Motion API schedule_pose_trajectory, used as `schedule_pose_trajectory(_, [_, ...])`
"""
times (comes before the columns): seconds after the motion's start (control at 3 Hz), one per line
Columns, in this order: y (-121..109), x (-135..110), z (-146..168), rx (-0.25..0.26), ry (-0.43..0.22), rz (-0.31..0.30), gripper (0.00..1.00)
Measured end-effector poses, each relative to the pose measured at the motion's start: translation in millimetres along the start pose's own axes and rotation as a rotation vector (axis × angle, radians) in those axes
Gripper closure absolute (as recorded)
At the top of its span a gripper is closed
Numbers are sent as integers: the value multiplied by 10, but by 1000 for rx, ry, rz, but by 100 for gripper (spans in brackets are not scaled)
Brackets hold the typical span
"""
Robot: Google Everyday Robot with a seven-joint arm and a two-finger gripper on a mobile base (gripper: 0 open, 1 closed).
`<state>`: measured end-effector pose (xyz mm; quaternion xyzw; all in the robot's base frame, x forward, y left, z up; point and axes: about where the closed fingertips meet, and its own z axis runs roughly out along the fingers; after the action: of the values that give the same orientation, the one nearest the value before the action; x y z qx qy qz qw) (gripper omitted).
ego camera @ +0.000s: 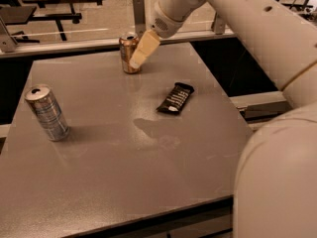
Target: Move orange can near rxbar chocolate
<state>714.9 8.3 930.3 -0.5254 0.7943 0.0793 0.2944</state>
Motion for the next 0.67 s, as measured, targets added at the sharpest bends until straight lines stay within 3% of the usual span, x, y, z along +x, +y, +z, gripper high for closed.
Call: schedule_pose_trajectory(0.67, [-181, -256, 478, -40, -38, 77, 0])
